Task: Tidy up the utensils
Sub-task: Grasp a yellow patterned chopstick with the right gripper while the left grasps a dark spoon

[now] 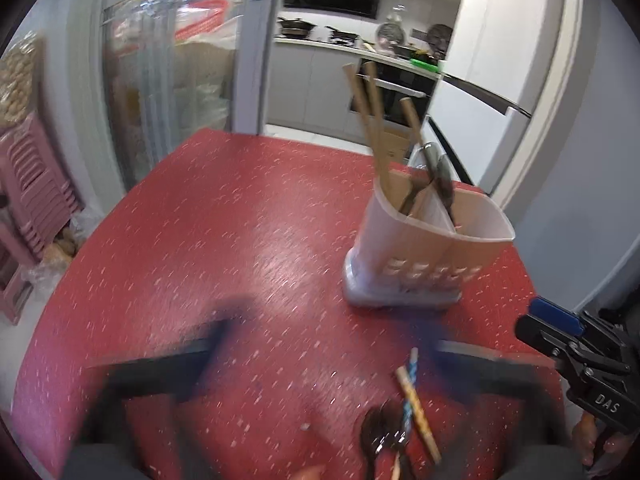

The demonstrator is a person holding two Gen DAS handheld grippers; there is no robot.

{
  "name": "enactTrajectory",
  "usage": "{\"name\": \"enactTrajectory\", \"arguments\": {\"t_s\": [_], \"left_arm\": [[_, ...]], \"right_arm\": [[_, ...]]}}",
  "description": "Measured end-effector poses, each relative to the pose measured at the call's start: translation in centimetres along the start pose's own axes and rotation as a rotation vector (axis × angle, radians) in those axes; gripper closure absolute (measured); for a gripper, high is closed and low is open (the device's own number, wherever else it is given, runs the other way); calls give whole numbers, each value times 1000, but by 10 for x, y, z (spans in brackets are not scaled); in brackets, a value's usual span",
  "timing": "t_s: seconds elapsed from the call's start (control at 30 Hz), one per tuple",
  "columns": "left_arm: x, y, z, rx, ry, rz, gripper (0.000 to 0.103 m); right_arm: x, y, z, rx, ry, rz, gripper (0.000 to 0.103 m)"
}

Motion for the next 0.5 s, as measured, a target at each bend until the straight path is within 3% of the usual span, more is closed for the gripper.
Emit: {"name": "enactTrajectory", "arguments": {"t_s": [0.13, 0.2, 0.23, 0.5], "left_arm": [[-29, 12, 4, 9, 20, 18, 0], [-43, 17, 2, 23, 45, 20, 0], [-53, 20, 1, 33, 65, 22, 0], [-99, 21, 3, 17, 159, -7, 0]], "right_arm": [[-21, -1, 3, -13, 51, -17, 43], [-34, -1, 2, -10, 92, -34, 26], [-39, -1, 1, -11, 106, -41, 24], [-82, 7, -7, -59, 228, -44, 24]]}}
Point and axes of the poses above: each gripper's, at about its wrist camera, not at the fingertips, and z roughly against the way its jaws point, y to its left, x to its top, the point moved 3 cm from there along -z, roughly the way its jaws point, and after that the axes turned 7 degrees about -x, right-handed, at the moved point
